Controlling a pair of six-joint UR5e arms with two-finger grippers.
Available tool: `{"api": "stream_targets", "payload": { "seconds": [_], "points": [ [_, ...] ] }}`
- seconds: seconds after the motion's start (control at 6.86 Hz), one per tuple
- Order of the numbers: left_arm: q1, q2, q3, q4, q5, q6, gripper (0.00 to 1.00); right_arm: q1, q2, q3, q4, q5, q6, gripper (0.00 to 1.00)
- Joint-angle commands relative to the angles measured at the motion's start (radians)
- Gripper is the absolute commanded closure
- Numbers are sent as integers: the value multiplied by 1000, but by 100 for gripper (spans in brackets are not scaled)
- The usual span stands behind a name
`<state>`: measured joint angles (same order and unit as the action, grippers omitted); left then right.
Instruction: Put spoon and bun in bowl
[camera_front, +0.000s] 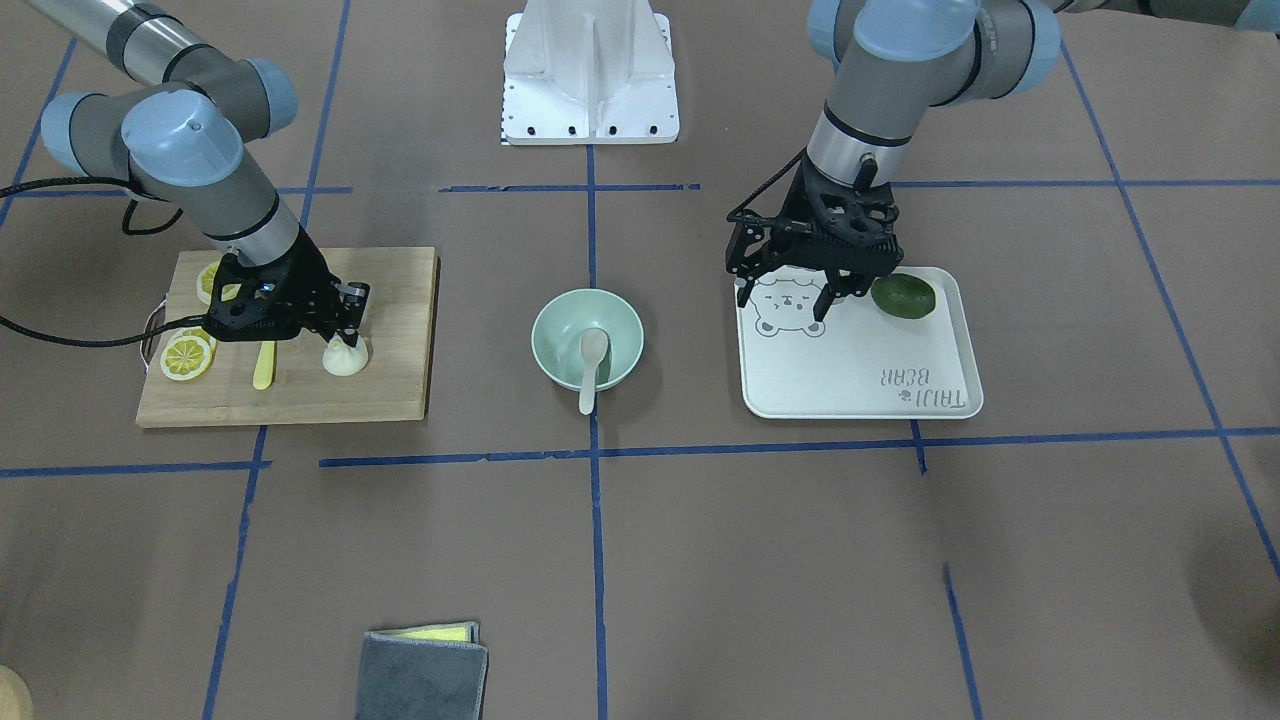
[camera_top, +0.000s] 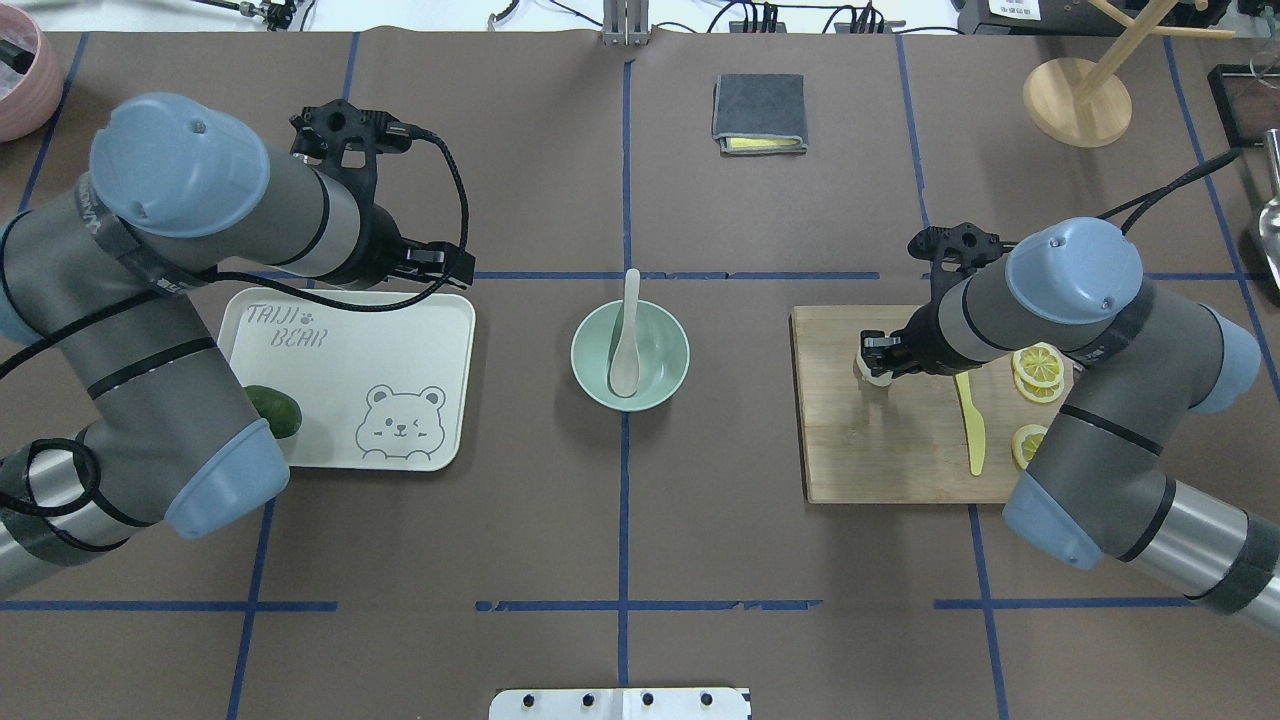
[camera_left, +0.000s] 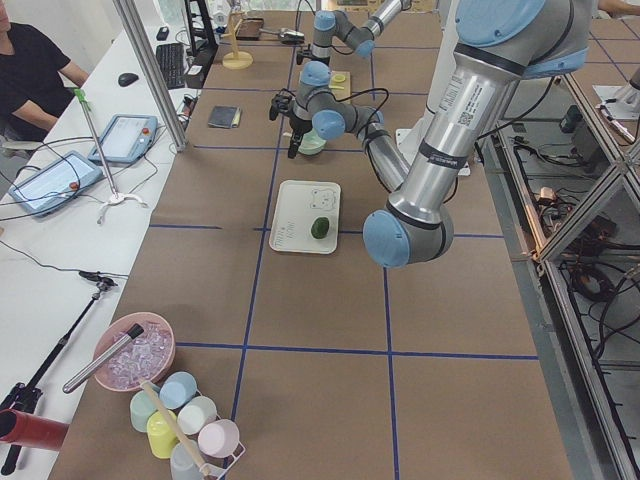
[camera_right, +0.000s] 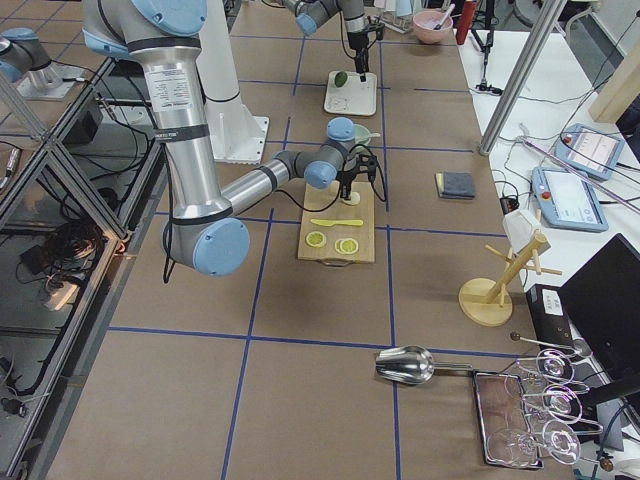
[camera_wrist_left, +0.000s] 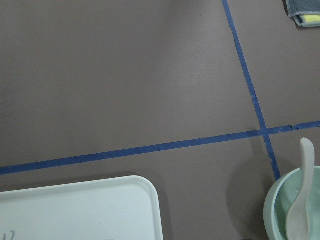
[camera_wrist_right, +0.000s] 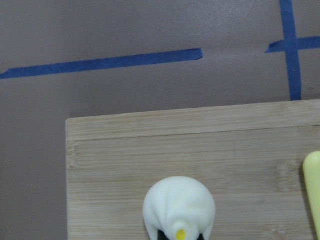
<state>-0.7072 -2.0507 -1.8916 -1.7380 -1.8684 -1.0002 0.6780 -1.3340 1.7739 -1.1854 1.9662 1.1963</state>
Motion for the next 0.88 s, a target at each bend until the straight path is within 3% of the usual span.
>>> {"api": "stream_targets", "payload": {
  "seconds": [0.0,0.15,0.29,0.44,0.73],
  "points": [
    [-3,10,-6,0,2,0,12,0,139,27,-147,-12,11,100],
    [-3,24,-12,0,3,11,12,-3,207,33,-219,-24,14,100],
    [-6,52,-33,0,3,20,12,-33,231,47,-217,-27,85,100],
    [-6,53,-34,0,3,28,12,-94,330,6,-220,-62,194,100],
    [-11,56,-32,0,3,28,12,-135,435,-72,-217,-92,218,100]
  ]
}}
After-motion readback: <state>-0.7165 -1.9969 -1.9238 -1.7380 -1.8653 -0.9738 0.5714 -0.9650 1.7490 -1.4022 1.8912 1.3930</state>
